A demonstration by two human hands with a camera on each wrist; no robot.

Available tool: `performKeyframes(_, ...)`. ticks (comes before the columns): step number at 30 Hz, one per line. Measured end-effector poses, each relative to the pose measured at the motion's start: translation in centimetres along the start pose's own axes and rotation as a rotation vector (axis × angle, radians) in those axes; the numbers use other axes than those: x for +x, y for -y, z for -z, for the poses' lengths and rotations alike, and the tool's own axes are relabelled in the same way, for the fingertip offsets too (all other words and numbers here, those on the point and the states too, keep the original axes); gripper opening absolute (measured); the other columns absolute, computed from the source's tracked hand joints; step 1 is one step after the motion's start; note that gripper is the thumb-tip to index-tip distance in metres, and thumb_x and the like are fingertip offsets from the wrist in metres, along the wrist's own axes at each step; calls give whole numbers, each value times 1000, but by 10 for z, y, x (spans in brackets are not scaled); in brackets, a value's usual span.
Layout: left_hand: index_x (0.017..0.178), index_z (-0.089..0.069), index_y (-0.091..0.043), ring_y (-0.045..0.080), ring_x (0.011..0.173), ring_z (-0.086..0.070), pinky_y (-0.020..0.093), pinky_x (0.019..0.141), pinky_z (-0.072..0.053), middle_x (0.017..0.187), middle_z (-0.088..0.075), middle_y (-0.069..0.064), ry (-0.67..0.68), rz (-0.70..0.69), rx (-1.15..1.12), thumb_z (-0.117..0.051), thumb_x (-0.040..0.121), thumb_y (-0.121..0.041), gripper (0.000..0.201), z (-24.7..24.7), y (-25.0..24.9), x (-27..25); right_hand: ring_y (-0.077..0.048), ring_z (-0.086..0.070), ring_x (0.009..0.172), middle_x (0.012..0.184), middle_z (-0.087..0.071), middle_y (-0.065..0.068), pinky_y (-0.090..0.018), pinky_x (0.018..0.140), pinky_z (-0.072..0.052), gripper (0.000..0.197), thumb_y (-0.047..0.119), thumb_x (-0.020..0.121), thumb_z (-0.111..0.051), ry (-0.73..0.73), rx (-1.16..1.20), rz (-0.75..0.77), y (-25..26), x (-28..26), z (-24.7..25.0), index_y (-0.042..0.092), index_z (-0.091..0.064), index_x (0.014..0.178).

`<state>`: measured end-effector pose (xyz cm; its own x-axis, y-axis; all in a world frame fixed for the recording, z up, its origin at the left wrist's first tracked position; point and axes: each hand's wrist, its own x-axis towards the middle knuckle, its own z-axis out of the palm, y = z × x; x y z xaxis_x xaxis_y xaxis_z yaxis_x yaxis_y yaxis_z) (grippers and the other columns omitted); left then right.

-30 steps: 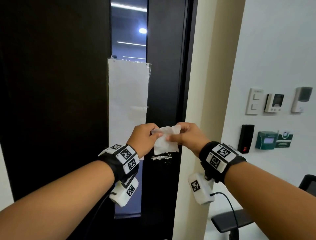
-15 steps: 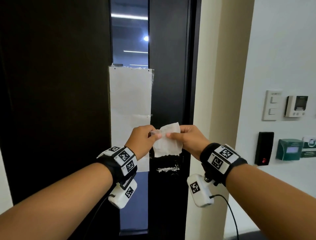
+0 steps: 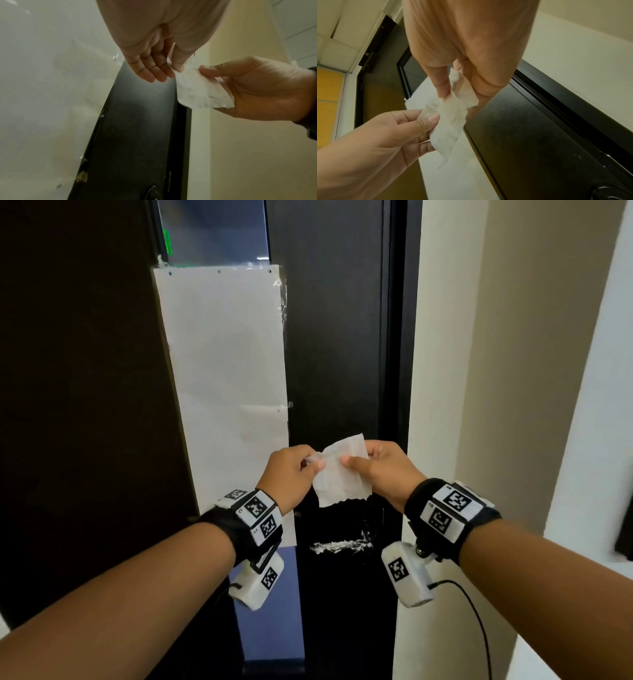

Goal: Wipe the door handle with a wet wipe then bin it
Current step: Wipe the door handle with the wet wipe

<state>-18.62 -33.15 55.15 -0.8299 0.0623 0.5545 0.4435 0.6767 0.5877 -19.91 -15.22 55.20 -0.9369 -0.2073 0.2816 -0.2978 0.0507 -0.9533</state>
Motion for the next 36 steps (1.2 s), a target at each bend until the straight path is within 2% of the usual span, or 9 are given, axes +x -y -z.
performKeyframes(5,93,-66,-16,10,72,-60,11,64,-45,81,-65,-5,29,92,-111,-70,82,-28,17,-32,34,15,-27,-73,95,102,-75,-13,-49,90,-56,23,16,88,-67,8,-6,-48,-39,27,7,7,-71,109)
performKeyframes(9,93,-69,-19,12,78,-68,24,72,-54,86,-72,-2,125,92,-225,-76,75,-27,21,-48,51,22,-32,-72,95,102,-74,-19,-48,89,-57,24,11,86,-69,22,24,-68,-58,36,7,2,-71,107)
performKeyframes(14,74,-64,-4,9,56,-52,26,57,-43,62,-57,-1,201,88,-238,-78,74,-26,26,-65,58,31,-37,-71,95,101,-73,-24,-48,86,-57,24,10,83,-71,17,33,-110,-72,42,8,-4,-71,103)
performKeyframes(17,73,-61,1,15,59,-50,31,59,-41,64,-55,7,215,77,-250,-78,73,-26,32,-71,63,34,-38,-71,92,98,-73,-25,-45,80,-57,21,9,83,-71,-28,-27,-104,-78,44,13,-4,-72,100)
performKeyframes(20,78,-65,0,25,63,-57,36,62,-48,73,-63,18,228,60,-231,-76,75,-28,30,-73,66,36,-41,-70,91,96,-73,-26,-52,85,-57,21,11,83,-72,-68,-78,-110,-85,45,17,-5,-72,95)
performKeyframes(26,64,-64,-16,9,59,-56,21,59,-44,64,-62,-3,206,103,-114,-69,73,-11,12,-78,80,39,-35,-72,91,93,-74,-21,-49,86,-57,11,12,83,-72,-126,-121,-122,-95,46,17,1,-73,87)
performKeyframes(31,71,-67,-9,15,60,-55,23,59,-42,62,-60,-1,173,140,-5,-57,77,-1,14,-81,102,40,-36,-71,93,97,-73,-21,-46,83,-58,16,9,83,-70,-253,-33,-182,-101,48,20,0,-72,95)
performKeyframes(34,83,-69,-17,16,73,-65,30,69,-53,81,-70,3,138,188,-56,-54,83,-4,20,-78,118,38,-33,-70,90,92,-72,-14,-39,76,-58,10,12,83,-62,-434,24,-261,-106,47,27,9,-70,88)
performKeyframes(36,98,-67,-16,17,86,-62,33,80,-53,96,-68,4,161,85,39,-52,85,-7,22,-74,123,37,-31,-70,89,87,-71,-10,-42,80,-58,5,16,83,-64,-526,6,-296,-114,46,30,13,-66,79)
